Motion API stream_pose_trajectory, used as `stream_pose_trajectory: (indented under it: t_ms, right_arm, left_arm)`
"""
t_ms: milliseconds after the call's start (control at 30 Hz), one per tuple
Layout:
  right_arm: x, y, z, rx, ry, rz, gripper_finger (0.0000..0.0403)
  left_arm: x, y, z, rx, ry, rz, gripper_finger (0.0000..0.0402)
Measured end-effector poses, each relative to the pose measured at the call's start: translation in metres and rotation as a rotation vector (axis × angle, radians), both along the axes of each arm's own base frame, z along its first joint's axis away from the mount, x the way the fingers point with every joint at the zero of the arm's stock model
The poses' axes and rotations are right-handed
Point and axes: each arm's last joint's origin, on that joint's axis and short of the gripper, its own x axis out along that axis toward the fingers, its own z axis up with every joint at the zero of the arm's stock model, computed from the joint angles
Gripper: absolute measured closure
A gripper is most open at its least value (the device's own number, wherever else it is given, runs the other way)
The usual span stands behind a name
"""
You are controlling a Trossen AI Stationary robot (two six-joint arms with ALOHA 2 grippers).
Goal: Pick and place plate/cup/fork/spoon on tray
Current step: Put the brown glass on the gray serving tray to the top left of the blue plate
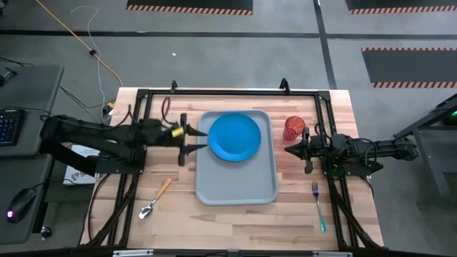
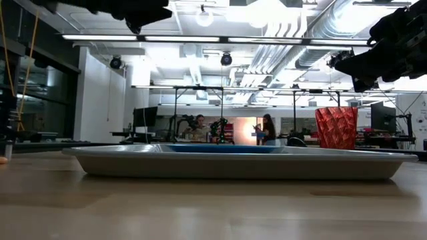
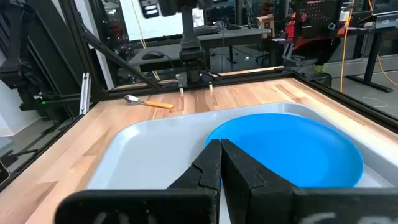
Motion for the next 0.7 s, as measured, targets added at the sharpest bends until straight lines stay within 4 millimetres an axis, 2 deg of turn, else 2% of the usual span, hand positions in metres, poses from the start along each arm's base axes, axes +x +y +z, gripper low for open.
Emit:
stream_pose_trajectory:
  t_ms: [233,700]
  right_arm:
    - [0.000,0.000,0.000,0.000,0.002,0.000,0.0402]
    - [0.000,0.000,0.000,0.000,0.002,0.000,0.0402]
  left_arm:
    - [-0.003,0.026,-0.014,-0.053,-0.053,0.000,0.0234]
    - [-0.013,0.027,-0.001,-0.033,-0.182,0.007,0.0234]
